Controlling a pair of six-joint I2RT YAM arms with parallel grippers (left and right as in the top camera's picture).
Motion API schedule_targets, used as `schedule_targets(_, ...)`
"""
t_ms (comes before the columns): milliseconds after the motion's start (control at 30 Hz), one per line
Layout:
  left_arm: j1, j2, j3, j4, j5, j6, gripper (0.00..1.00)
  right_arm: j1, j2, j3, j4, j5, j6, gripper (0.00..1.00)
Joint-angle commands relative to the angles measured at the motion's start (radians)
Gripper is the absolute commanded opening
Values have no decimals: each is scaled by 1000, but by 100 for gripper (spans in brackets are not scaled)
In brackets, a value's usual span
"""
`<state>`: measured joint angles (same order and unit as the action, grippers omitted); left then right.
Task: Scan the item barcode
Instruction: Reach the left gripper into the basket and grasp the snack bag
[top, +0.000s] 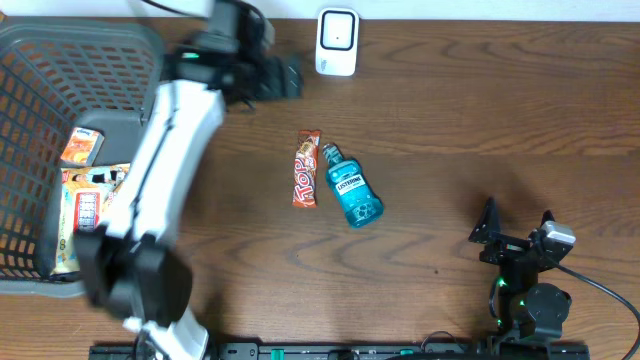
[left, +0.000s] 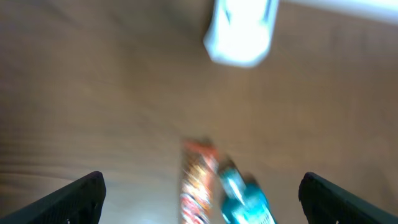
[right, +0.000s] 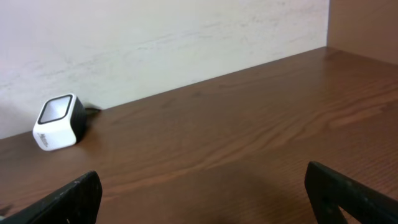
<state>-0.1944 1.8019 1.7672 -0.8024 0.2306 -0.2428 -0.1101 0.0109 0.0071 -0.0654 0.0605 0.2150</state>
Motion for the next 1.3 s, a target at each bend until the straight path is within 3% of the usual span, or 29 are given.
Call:
schedule_targets(0,77,-128,18,0,-318,20,99,-2,-5,-2,-3,9,-14,99)
schedule_targets(100,169,-201,18,8,-539,-53,99,-2,-5,-2,-3,9,-14,99)
schedule_targets(200,293,-230,18,-5,-687,-238,99,-2,-5,-2,-3,9,-14,99)
schedule_targets(333,479,-220,12,-121,-648,-589,99,-2,-5,-2,-3,9,-14,99)
schedule_targets(433,585,-198,-10,-247,-589,-688,99,-2,-5,-2,-3,9,-14,99)
schedule_targets(467,608,-190,-22,-272,-586,-644,99,-2,-5,-2,-3,9,-14,99)
schedule_targets(633,636,-168,-151,-277,-586,-65,99,-2,-5,-2,-3,9,-14,99)
schedule_targets(700,636,-167,-227,-272,-587,55,99,-2,-5,-2,-3,9,-14,99)
schedule_targets(867,651,-166,-436,-165,-587,115,100,-2,-5,-2,-3,9,-14,99)
schedule_targets(1000,672,-155,-576,-18,-587,250,98,-2,-5,-2,-3,9,-14,99)
schedule_targets(1267,727,-153,-735,205,-579,387,98,-2,-5,-2,-3,9,-14,99)
